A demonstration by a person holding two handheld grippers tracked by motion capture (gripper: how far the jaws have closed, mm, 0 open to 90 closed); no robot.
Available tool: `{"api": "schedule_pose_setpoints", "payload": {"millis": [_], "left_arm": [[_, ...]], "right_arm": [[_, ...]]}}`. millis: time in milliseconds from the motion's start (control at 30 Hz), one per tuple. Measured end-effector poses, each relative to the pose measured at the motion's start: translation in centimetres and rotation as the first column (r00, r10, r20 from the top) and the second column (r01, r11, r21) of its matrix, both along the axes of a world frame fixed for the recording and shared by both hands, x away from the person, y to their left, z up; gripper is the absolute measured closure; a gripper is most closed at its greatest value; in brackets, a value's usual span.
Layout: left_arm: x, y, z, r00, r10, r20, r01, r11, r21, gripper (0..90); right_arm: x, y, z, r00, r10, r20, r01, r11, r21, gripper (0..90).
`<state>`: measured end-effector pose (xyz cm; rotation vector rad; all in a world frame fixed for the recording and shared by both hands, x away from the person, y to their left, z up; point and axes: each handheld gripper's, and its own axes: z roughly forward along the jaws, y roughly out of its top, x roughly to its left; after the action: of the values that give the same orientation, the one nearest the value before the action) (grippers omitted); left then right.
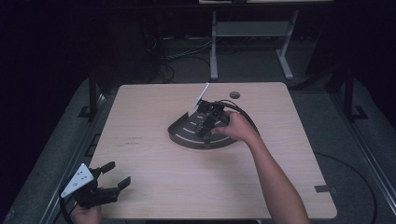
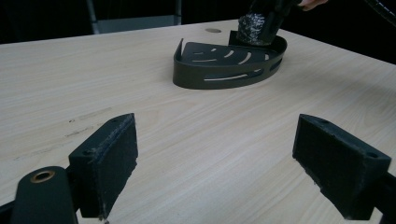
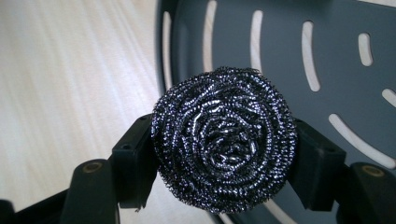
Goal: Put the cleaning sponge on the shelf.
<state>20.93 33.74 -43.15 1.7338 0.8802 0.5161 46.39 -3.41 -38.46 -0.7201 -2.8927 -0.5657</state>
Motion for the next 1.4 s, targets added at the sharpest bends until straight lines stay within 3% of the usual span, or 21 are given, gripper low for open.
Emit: {"api": "schedule_pose_setpoints", "payload": {"millis": [733,1400], "left_arm": [[-0.1,0.1,0.0,1.0000,0.003,0.002,-0.003,1.0000,0.001,13.3],[-0.1,0.2,0.0,1.0000,0.005,0.001,-0.005,1.0000,-0.001,13.3]], "right_arm": [[1.9,0.1,-2.3,0.9982,-0.059,0.007,0.060,0.998,-0.027,32.3],[2.7,0.7,-4.4,0.9968,-0.079,0.004,0.079,0.995,-0.067,32.0]]}}
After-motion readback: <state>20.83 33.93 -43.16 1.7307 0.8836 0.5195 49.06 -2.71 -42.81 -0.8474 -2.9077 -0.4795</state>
